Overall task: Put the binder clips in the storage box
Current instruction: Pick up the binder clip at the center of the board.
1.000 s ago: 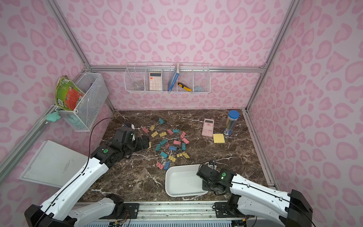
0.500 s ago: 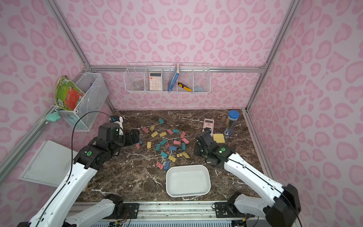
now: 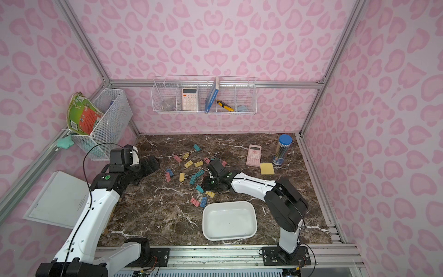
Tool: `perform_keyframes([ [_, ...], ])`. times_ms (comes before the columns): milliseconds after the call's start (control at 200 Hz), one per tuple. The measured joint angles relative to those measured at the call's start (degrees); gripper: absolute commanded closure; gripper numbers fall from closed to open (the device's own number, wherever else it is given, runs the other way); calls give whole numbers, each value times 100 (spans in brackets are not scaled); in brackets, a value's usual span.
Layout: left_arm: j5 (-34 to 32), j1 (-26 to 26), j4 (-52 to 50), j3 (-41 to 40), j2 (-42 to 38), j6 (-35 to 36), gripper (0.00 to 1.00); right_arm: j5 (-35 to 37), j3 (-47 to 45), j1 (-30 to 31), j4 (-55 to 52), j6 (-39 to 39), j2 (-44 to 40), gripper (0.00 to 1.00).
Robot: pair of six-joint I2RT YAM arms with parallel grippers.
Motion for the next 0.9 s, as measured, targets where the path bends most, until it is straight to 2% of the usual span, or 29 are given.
perform_keyframes([
  [135, 42, 2, -15, -26, -76, 0, 4, -136, -289, 83, 107, 46, -9, 41],
  [220, 72, 4, -15, -48, -96, 0, 4, -122, -573, 90, 140, 48, -181, 39],
  [355, 109, 4, -15, -57, -96, 2, 4, -114, -774, 46, 195, 48, -317, 51],
  [540, 114, 4, -15, -61, -96, 7, 4, -286, -741, 94, 227, 37, -243, 58],
  [685, 107, 4, -15, -63, -98, 24, 4, -407, -678, 109, 306, 24, -96, 69],
  [855, 107, 2, -15, -79, -94, 26, 4, -481, -658, 111, 306, 31, -50, 70],
  [900, 109, 4, -15, -79, -87, 26, 4, -481, -658, 114, 306, 31, -50, 66],
])
